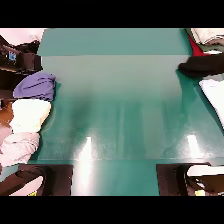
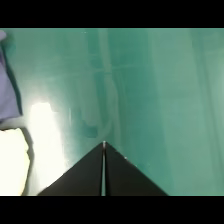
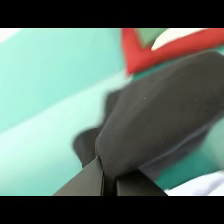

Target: Fold the shirts.

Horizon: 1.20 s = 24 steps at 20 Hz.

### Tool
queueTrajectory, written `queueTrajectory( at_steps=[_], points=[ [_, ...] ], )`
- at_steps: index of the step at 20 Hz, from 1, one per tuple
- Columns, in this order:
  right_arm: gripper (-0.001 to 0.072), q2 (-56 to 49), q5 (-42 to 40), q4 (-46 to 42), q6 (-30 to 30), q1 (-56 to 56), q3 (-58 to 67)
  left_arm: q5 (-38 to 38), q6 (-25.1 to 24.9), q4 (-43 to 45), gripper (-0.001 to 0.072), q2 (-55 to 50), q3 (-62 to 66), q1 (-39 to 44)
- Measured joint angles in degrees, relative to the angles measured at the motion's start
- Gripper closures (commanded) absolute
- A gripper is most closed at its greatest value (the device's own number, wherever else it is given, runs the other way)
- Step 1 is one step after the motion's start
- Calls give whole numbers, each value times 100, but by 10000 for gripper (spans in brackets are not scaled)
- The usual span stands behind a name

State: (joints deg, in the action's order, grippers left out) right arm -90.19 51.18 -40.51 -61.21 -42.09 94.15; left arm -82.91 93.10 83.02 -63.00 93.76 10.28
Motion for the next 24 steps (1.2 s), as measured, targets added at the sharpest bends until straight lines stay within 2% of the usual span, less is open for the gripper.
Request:
queueTrajectory(
  at_steps=[14, 17, 24],
  points=[
    [700, -2, 820, -201, -291, -439, 1366, -76, 15, -144, 679, 0, 0, 0],
    [699, 0, 1220, -946, -645, -446, 1534, -136, 11, -144, 679, 0, 0, 0],
    [696, 48, 2522, -3823, -2433, -494, 1545, -195, -20, -146, 679, 0, 0, 0]
  ],
)
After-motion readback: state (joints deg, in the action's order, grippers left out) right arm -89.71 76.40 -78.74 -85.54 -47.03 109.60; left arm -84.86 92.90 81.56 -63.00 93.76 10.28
